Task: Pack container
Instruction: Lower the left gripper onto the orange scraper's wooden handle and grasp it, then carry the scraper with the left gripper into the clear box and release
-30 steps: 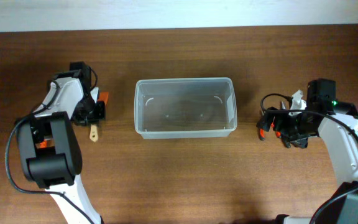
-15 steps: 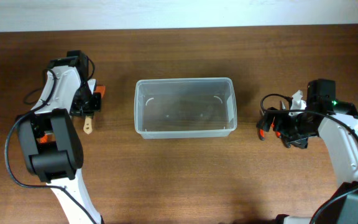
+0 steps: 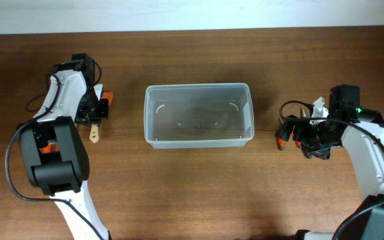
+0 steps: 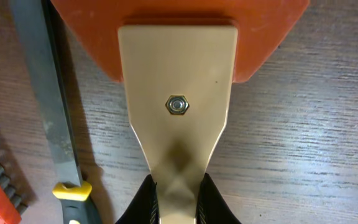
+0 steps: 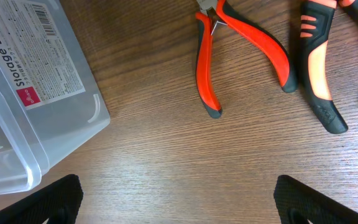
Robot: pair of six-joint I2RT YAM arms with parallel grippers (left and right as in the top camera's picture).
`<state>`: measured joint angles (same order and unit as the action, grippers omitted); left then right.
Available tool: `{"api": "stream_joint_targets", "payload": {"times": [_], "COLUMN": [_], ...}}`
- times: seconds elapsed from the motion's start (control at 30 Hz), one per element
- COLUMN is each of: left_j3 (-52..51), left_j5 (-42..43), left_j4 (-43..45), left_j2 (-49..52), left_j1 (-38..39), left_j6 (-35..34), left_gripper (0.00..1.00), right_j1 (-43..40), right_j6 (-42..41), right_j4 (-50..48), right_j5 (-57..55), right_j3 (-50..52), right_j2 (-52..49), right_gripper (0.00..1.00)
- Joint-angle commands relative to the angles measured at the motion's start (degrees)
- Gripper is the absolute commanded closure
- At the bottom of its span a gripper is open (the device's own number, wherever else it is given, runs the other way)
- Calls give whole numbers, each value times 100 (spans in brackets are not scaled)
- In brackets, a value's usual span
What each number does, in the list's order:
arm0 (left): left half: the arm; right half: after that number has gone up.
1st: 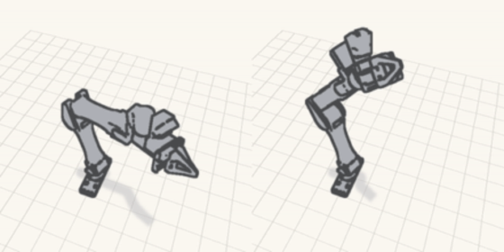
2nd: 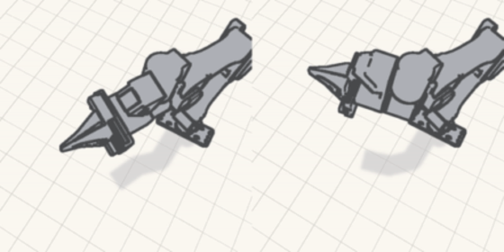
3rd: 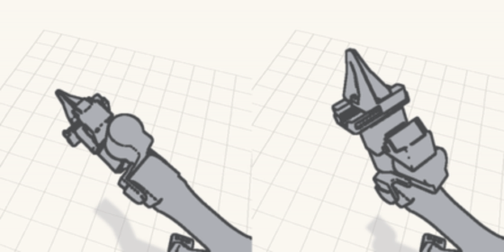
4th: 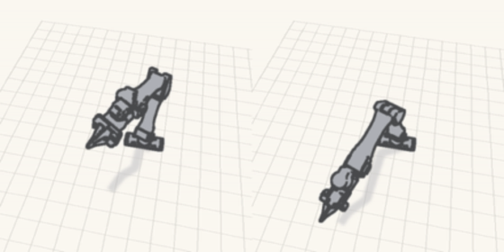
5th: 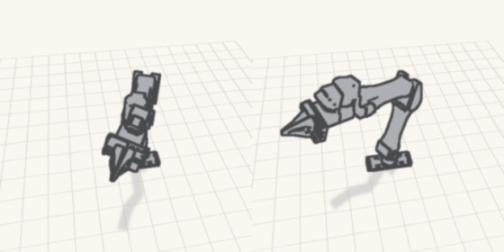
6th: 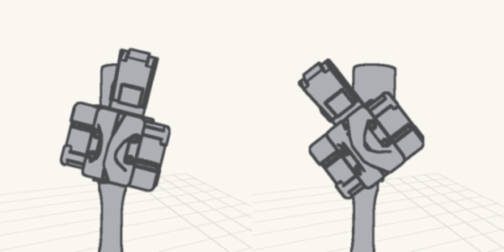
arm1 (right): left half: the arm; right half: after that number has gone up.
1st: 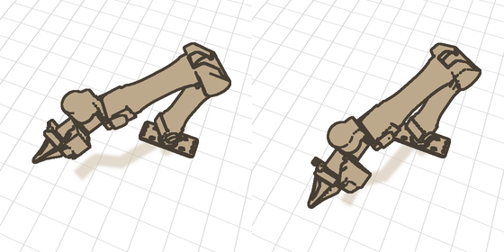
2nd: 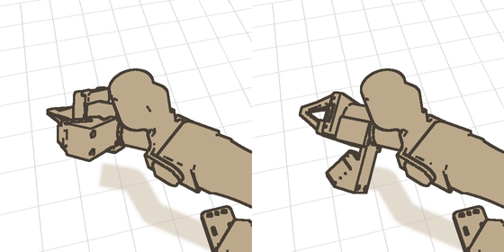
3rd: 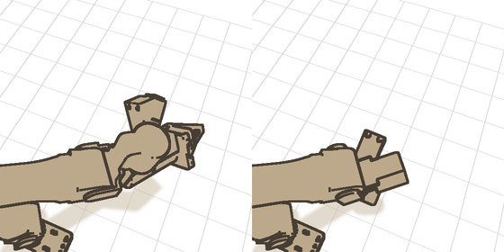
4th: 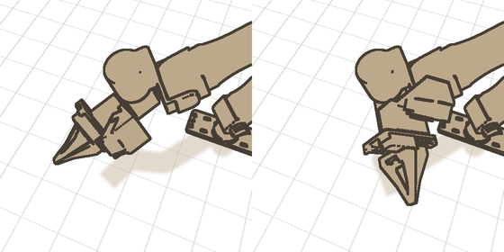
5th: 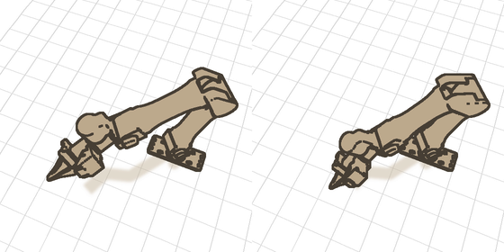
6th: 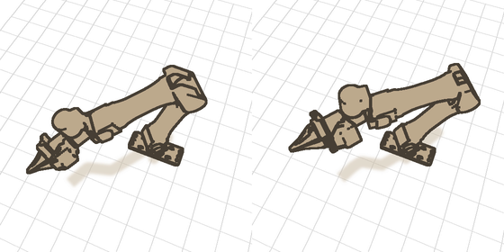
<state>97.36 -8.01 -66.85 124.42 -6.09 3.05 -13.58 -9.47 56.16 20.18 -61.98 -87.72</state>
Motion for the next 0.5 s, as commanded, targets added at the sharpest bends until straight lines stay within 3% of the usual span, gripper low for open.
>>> {"api": "stream_joint_targets", "payload": {"times": [0.0, 0.47], "left_j3": [179, 1711], "left_j5": [-42, -37], "left_j4": [-13, -629], "left_j2": [-46, -1093], "left_j1": [37, 732], "left_j6": [142, 957], "left_gripper": [98, 98], "right_j1": [-33, -33], "right_j6": [-48, -48], "right_j4": [4, 26], "right_j5": [-52, -52], "right_j3": [-109, -109], "right_j2": [-35, -35], "right_gripper": [1, 1]}}
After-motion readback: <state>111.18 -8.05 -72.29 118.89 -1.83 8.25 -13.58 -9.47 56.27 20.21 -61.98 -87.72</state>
